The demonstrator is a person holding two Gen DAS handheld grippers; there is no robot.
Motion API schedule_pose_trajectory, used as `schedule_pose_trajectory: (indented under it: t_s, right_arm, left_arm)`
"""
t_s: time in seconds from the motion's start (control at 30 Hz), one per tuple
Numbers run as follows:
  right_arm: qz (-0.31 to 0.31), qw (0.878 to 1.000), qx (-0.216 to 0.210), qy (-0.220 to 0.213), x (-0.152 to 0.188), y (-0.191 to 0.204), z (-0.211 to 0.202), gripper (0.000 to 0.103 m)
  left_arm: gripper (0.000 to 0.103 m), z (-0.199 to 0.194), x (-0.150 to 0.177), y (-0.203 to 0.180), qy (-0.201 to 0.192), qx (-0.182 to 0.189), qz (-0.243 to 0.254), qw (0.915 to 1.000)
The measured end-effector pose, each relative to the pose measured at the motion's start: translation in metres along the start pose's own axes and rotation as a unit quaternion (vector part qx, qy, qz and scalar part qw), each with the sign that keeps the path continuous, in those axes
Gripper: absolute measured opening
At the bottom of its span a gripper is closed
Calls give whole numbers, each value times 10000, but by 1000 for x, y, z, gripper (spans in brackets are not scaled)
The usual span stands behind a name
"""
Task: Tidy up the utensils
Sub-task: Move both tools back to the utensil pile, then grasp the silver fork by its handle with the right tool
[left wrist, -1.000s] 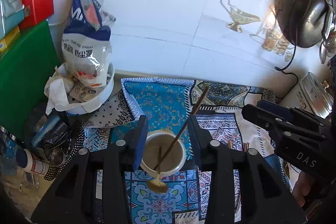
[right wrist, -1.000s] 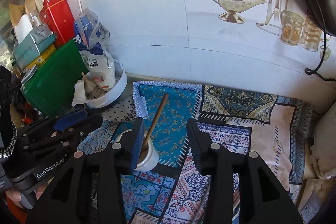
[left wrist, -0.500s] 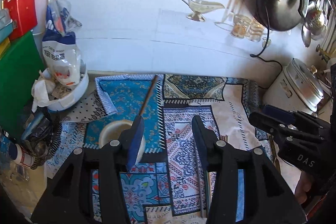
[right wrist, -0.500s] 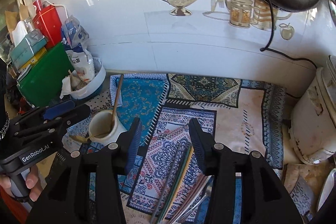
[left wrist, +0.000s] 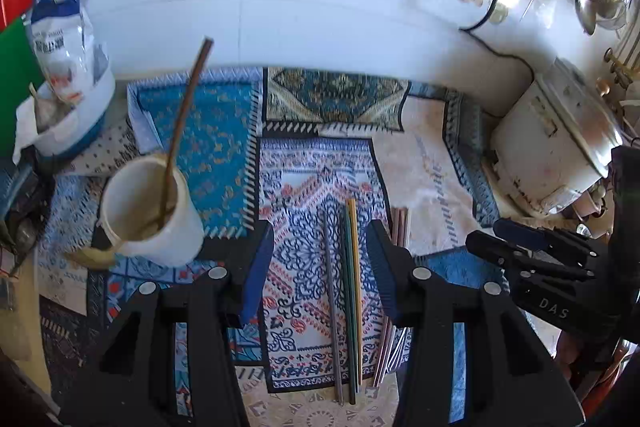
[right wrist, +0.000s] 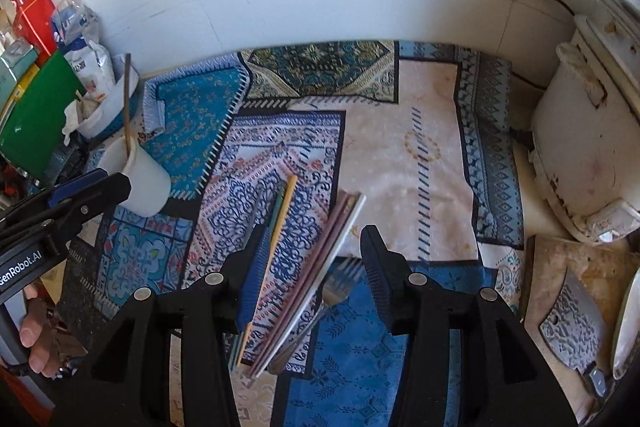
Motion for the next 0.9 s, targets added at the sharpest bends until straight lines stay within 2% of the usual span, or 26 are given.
schedule_pose_trajectory:
  t_s: [0.27,0.43,0.63,0.8,0.9]
  right_arm:
    - [351,9959,78,829,49,-27,49,43]
    - [434,9898,-141,1346,70,-28,73,43]
    - [408,9881,-175,1470,75,-22,89,45]
    - [350,9911,21,1287,69,-17,92,43]
    - [287,9930,244,1123,66,-14,94,38]
  left_arm:
    - [47,40,33,-2,581,-132,4,9982]
    - [47,61,52,2,876,-314,139,9956]
    - [47,73,69,4,1117,-401,233,9927]
    - [47,76,75,5,1185,-424,316,9915]
    - [47,75,75,5,1182,-435,333,9915]
Point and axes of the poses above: each gripper's, at about its wrist camera, not at the fingertips, and z roughly the way its jaws point, y to its left, x to its underside, the point moved 8 cm from there along z, roughly the way its jaws point, and after that the axes turned 1 degree about x, right-handed, at the moved point
